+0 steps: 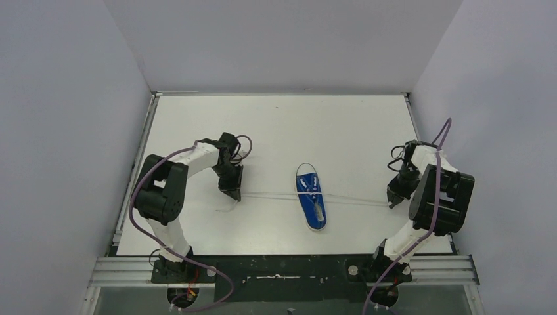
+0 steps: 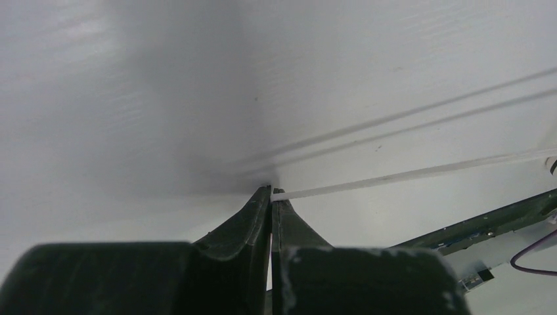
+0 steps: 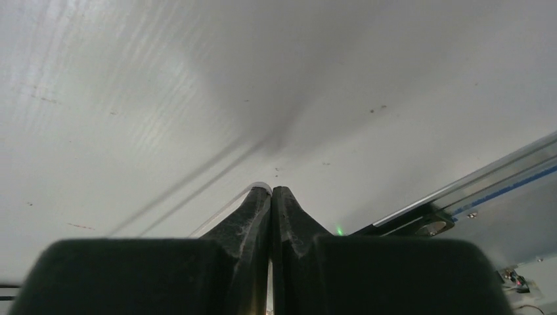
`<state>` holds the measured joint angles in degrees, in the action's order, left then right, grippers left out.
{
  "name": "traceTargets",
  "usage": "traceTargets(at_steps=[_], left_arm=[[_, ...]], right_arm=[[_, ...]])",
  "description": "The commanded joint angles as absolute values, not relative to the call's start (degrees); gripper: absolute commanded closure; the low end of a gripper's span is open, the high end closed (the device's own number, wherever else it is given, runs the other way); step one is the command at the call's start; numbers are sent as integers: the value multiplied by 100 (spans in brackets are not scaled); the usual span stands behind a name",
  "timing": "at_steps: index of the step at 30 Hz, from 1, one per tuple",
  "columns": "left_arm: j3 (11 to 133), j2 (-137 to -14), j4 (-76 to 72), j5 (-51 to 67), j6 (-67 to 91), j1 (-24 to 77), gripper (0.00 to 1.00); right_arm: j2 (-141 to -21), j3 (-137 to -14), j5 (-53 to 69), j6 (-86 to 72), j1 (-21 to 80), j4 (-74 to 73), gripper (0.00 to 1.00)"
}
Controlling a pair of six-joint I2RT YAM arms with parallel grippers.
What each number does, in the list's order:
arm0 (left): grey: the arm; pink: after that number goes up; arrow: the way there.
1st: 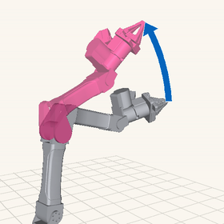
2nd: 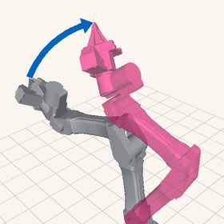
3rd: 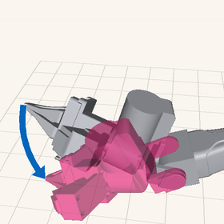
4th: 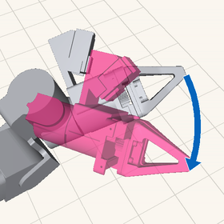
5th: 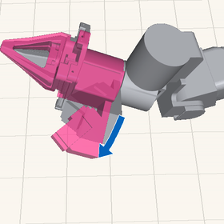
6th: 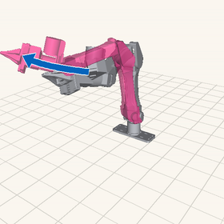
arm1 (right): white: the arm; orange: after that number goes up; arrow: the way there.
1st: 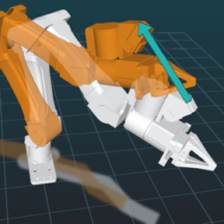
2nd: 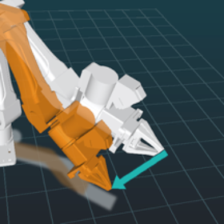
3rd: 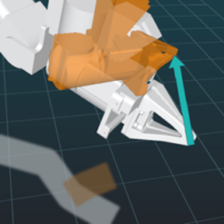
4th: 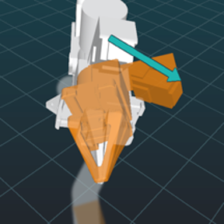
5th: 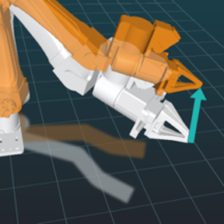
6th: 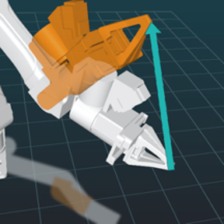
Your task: Tie the shoes
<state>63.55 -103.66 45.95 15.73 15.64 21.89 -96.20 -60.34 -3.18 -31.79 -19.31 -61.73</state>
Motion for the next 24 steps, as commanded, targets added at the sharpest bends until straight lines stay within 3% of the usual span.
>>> traceTargets(at_steps=[1, 7, 8, 10, 15, 18, 21, 24], left_arm=[[6433, -10421, 4846, 1115, 1471, 2057, 100], [6592, -10354, 4988, 1384, 1287, 2081, 100], [6576, -10269, 4936, 1388, 1264, 2101, 96], [6426, -9949, 4599, 1478, 1179, 2176, 68], [6281, -8980, 4093, 1453, 1112, 2733, 46], [5906, -8718, 3056, 1327, 641, 3411, 25], [6028, -9083, 2613, 1331, 225, 4085, 23], [6373, -9710, 2293, 1437, -48, 4356, 28]], right_arm=[[-9555, -5931, -425, -3221, -1808, -5533, 100], [-9429, -5888, -482, -3138, -1597, -5756, 100], [-9396, -5882, -494, -3096, -1573, -5755, 100], [-9316, -5836, -354, -2915, -1507, -5667, 100], [-8994, -5957, 102, -2738, -1305, -5931, 100], [-8729, -5847, 265, -2634, -1158, -5636, 100], [-8614, -5846, 494, -2605, -1103, -5799, 100], [-8366, -5686, 668, -2515, -998, -5717, 100]])
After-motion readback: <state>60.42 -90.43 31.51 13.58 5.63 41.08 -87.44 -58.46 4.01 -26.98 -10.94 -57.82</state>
